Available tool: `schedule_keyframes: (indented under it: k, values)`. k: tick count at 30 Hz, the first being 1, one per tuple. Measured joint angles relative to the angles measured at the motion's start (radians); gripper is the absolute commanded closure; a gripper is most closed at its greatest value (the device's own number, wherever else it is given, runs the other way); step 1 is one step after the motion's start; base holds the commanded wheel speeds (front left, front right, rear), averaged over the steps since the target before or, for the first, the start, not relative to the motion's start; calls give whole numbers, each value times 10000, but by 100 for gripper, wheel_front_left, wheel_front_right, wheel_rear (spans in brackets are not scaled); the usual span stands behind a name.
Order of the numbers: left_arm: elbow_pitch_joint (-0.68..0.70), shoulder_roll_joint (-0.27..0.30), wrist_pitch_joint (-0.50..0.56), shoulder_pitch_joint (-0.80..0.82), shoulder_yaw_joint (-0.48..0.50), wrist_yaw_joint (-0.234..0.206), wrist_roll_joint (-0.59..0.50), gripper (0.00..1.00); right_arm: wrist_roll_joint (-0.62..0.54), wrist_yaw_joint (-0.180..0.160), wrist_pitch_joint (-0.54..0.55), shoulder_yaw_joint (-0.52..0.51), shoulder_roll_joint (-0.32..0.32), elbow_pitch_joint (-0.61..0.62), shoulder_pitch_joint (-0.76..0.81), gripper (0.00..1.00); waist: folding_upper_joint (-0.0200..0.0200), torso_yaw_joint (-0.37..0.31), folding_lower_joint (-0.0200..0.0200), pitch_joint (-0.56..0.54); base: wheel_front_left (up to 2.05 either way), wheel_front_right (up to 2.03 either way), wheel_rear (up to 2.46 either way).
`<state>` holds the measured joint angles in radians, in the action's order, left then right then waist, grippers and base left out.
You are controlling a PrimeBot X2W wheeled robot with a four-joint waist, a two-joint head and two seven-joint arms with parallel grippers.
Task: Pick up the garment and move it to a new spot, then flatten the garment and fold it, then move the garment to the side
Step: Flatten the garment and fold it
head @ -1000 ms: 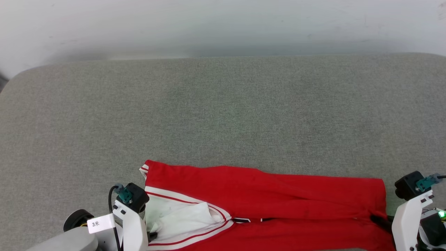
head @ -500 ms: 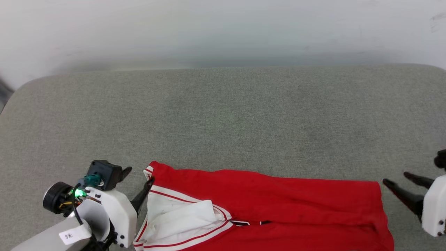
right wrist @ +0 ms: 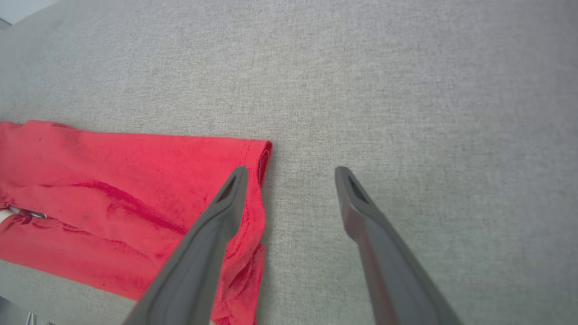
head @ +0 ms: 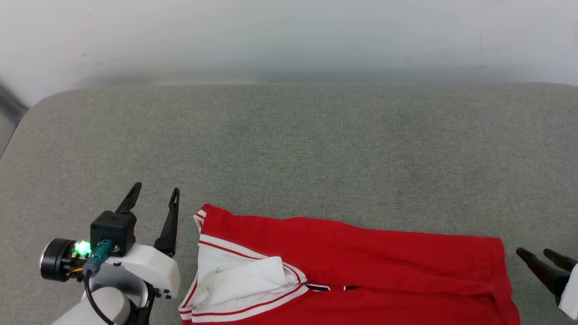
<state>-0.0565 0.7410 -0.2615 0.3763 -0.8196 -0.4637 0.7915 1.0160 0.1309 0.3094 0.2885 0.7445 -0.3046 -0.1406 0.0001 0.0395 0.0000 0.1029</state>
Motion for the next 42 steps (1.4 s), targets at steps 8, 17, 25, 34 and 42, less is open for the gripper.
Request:
schedule_keyframes:
  k: [8, 17, 25, 34, 42]
  values:
    - [389, -1313, -8, -1623, 2288, -96, -2077, 0, 414, 0, 445, 104, -796, -408, 301, 0, 0, 203, 1, 183, 0, 0, 0]
    - [460, -2999, -13, -2912, 3960, 337, -3917, 0, 1156, -2, 1120, 583, -1407, -464, 436, 0, 0, 409, 1, 346, 0, 0, 0]
    - [431, -4288, -13, -3438, 5049, 869, -5471, 0, 1348, -2, 961, 823, -1653, -334, 367, 100, 0, 501, 1, 400, 0, 0, 0]
    - [422, -5125, -13, -3771, 5950, 1417, -6518, 0, 1358, 10, 694, 704, -1267, -543, 204, 100, 0, 562, 1, 249, 0, 0, 0]
    - [546, -5545, -15, -4081, 6426, 1822, -7010, 0, 1204, 6, 665, 322, -167, -888, 240, 100, 0, 537, 1, 58, 0, 0, 0]
